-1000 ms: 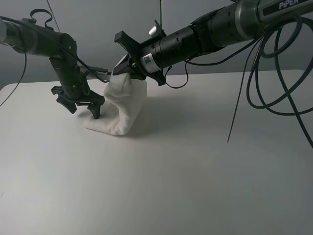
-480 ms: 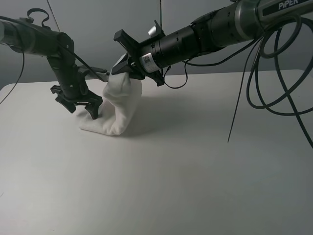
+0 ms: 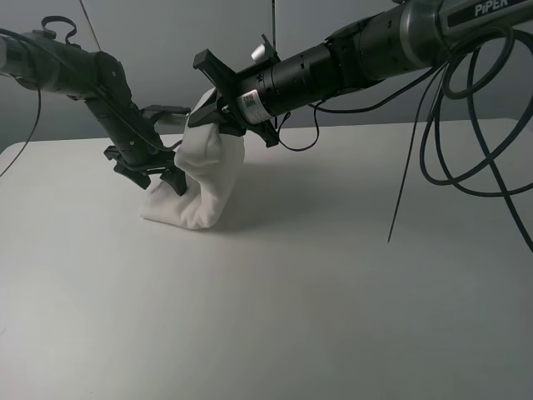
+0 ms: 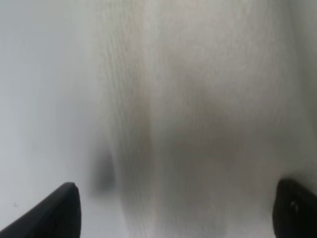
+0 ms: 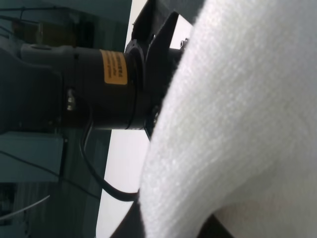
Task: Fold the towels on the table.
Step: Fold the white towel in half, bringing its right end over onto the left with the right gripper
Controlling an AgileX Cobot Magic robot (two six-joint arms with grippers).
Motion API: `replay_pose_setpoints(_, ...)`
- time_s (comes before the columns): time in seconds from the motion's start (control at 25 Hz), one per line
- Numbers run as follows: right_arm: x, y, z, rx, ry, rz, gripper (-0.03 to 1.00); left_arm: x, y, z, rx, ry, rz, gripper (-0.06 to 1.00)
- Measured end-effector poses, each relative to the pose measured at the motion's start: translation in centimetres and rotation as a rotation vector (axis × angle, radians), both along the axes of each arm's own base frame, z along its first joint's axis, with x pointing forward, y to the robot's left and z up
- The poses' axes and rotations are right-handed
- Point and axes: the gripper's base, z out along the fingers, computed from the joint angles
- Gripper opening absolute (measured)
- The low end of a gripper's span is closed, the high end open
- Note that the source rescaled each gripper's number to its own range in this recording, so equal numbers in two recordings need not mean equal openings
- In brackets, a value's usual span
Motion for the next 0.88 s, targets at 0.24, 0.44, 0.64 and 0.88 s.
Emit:
replay_pose_setpoints(0.24,0.0,0.0,0.1,0.008,0.003,0.002,0.02,1.1,1.7,2.2,-0.023,-0.01,0.014,1.0)
replay_pose_setpoints(0.44,0.0,0.1,0.1,0.012,0.005,-0.001,0.02,2.4,4.1,4.5,-0.033,-0.023,0.055,1.0)
replay_pose_setpoints(0.64,0.0,0.1,0.2,0.016,0.004,-0.003,0.02,2.8,5.8,5.6,-0.036,-0.033,0.082,1.0)
replay_pose_setpoints(0.88,0.0,0.1,0.2,0.018,-0.016,0.005,0.88,2.7,6.1,5.9,-0.027,-0.027,0.056,1.0)
